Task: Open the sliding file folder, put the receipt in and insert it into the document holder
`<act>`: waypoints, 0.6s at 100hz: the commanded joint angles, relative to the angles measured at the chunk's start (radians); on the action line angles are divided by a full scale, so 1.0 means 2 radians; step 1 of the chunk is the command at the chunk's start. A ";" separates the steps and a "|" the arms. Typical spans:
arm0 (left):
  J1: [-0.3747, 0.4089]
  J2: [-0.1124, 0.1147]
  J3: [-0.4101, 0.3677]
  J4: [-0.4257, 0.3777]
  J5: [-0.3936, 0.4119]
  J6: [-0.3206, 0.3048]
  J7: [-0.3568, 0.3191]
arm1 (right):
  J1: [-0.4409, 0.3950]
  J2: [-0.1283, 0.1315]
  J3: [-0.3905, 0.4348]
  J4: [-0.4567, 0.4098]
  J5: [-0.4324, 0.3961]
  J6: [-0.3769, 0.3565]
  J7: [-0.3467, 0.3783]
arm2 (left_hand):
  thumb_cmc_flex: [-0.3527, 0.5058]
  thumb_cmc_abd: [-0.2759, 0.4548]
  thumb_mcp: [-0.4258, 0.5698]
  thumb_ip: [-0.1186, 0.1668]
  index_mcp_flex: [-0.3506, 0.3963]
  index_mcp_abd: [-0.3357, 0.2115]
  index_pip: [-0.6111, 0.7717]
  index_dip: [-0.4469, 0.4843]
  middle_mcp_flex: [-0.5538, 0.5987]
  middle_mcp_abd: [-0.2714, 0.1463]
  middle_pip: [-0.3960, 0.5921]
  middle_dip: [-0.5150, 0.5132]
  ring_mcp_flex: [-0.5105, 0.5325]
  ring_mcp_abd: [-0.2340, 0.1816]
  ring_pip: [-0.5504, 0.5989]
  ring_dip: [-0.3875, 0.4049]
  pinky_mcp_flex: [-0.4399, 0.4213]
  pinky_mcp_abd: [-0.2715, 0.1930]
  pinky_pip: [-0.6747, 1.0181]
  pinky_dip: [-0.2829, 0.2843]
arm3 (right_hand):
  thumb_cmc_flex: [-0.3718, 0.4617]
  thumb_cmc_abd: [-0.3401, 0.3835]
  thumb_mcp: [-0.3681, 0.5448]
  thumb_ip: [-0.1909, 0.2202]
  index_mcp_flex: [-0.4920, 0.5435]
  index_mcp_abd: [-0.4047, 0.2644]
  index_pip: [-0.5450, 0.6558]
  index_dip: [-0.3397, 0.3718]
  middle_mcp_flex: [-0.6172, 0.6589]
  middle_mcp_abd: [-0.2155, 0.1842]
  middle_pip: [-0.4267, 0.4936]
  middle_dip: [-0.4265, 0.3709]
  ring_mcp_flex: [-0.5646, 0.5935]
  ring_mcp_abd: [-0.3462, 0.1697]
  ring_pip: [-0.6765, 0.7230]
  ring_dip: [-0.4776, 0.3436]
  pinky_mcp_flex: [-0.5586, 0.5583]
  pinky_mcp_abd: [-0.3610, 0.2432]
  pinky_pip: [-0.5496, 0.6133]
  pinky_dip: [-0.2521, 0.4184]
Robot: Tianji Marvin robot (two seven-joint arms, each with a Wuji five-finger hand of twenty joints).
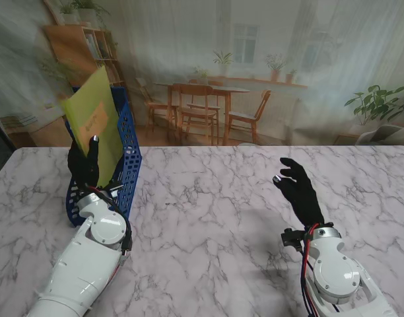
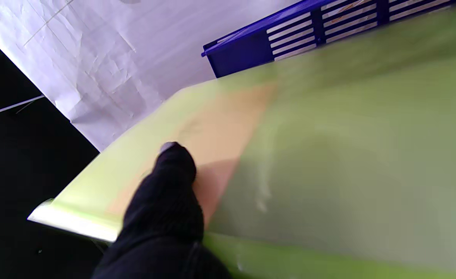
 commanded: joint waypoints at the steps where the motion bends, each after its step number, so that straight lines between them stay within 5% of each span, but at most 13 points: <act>1: -0.005 -0.004 0.004 0.008 -0.001 0.001 -0.008 | -0.002 0.000 0.001 0.001 0.000 -0.004 -0.002 | -0.015 0.018 -0.001 0.012 -0.026 -0.004 -0.025 0.006 -0.030 -0.010 -0.004 -0.004 -0.019 0.002 -0.015 0.005 -0.014 -0.033 -0.016 0.013 | 0.003 -0.005 0.007 0.004 0.004 -0.001 0.001 0.000 0.007 -0.008 0.006 0.001 0.007 -0.018 0.007 0.002 0.004 -0.016 -0.009 0.008; 27: -0.010 -0.003 0.009 0.021 0.000 0.004 -0.013 | -0.005 -0.001 0.003 -0.003 0.000 -0.004 -0.006 | -0.069 0.020 -0.007 0.020 -0.070 0.005 -0.059 -0.001 -0.085 -0.014 -0.004 -0.002 -0.070 -0.001 -0.026 0.003 -0.064 -0.041 -0.042 0.016 | 0.003 -0.004 0.009 0.004 0.003 -0.001 0.001 0.001 0.006 -0.007 0.006 0.002 0.006 -0.018 0.008 0.002 0.004 -0.016 -0.010 0.008; 60: 0.013 0.017 -0.010 -0.056 0.044 0.014 -0.037 | -0.006 -0.001 0.006 -0.003 0.004 -0.011 -0.005 | -0.081 0.017 -0.006 0.022 -0.081 0.005 -0.068 -0.002 -0.103 -0.018 -0.003 -0.002 -0.093 -0.002 -0.030 0.003 -0.088 -0.045 -0.054 0.018 | 0.003 -0.002 0.008 0.004 0.005 -0.001 0.002 0.001 0.007 -0.008 0.006 0.002 0.007 -0.018 0.008 0.001 0.004 -0.016 -0.010 0.008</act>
